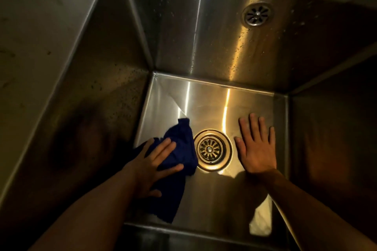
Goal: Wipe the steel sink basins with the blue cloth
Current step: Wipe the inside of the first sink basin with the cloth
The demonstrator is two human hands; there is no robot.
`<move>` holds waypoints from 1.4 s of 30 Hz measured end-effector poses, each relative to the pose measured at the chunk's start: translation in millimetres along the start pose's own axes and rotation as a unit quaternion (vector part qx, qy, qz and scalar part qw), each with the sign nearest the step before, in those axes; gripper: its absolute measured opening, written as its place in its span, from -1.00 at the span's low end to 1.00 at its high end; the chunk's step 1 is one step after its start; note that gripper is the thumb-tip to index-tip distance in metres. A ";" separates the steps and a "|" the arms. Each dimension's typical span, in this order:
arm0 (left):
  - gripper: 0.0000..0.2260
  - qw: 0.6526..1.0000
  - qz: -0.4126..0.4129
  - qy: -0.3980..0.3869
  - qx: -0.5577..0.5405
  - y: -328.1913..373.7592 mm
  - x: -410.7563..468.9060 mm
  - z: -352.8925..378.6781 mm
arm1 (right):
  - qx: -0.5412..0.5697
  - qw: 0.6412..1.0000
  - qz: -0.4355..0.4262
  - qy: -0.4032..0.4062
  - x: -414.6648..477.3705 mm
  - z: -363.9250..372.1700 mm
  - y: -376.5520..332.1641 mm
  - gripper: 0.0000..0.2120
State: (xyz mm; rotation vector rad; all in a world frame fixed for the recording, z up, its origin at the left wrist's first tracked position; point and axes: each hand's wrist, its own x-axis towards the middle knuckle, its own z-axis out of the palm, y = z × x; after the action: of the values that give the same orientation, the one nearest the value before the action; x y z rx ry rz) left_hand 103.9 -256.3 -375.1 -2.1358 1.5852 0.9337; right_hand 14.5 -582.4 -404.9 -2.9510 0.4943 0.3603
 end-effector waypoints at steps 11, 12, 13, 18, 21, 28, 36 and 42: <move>-0.19 0.969 0.174 -0.169 0.052 25.8 -23.1 16.5 | -0.006 0.997 -0.035 -0.069 7.6 1.4 14.5 -0.36; -0.20 0.969 0.176 -0.165 0.047 24.9 -22.7 17.1 | -0.003 0.997 -0.035 -0.069 7.6 1.9 14.2 -0.36; -0.21 0.970 0.177 -0.161 0.046 24.4 -21.9 17.8 | -0.001 0.997 -0.035 -0.067 7.3 2.3 14.0 -0.36; -0.24 0.969 0.196 -0.145 0.035 26.3 -15.5 19.3 | 0.019 0.996 -0.038 -0.075 8.4 1.9 15.6 -0.38; -0.24 0.971 0.201 -0.126 0.027 30.6 -10.3 18.7 | 0.039 0.995 -0.043 -0.080 9.7 0.9 17.6 -0.40; -0.16 0.969 0.239 -0.068 0.004 53.8 13.3 8.2 | 0.050 0.992 -0.051 -0.106 15.3 1.3 19.9 -0.38; -0.23 0.961 0.277 0.014 0.016 87.1 42.5 -4.5 | -0.034 0.999 -0.041 -0.005 4.3 7.8 11.1 -0.36; -0.35 0.942 0.311 0.102 0.072 126.5 80.4 -22.6 | -0.038 0.999 -0.039 -0.003 5.2 9.6 11.8 -0.36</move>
State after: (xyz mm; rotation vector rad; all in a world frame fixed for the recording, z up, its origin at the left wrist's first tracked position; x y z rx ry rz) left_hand 6.3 -370.2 -396.7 -1.6910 2.4263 0.7379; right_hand 13.4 -593.5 -416.6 -3.0304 0.3712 0.3864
